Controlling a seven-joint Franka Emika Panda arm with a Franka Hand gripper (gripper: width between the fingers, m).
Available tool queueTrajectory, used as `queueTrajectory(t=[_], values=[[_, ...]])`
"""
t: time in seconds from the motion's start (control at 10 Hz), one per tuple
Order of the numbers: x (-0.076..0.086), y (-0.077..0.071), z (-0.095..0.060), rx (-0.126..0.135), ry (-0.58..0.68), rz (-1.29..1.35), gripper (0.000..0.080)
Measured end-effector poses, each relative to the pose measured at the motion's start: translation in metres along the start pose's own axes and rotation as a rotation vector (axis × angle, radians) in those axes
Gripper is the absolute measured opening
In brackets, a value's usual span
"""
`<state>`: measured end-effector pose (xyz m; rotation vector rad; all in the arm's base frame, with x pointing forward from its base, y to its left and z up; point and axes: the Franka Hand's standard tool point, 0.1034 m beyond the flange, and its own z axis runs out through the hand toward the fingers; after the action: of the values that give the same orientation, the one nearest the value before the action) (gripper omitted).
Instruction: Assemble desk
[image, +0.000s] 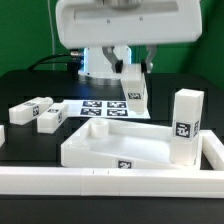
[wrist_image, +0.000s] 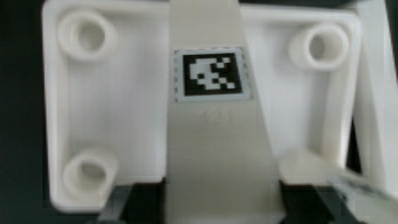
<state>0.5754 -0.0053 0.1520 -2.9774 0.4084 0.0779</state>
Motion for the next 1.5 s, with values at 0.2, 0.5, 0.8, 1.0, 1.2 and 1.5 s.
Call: queueTrajectory(t=[0.2,0.5,0.8,1.0,1.2,1.5], values=[[0.017,0.001,-0.007,0.003,0.119,-0.016,0.0289],[0.02,0.001,-0.004,-0.007,0.34,-0.029,0.029],[0.022,0.011,-0.007,-0.028,0.525,-0.048,0.029],[0.022,0.018,-0.012,-0.034,0.536,-0.054,0.029],[0.027,0.022,-0.019,-0.035,0.539,-0.053,0.029],[0.026,0.022,-0.016,-0.036,0.534,-0.055,0.029]])
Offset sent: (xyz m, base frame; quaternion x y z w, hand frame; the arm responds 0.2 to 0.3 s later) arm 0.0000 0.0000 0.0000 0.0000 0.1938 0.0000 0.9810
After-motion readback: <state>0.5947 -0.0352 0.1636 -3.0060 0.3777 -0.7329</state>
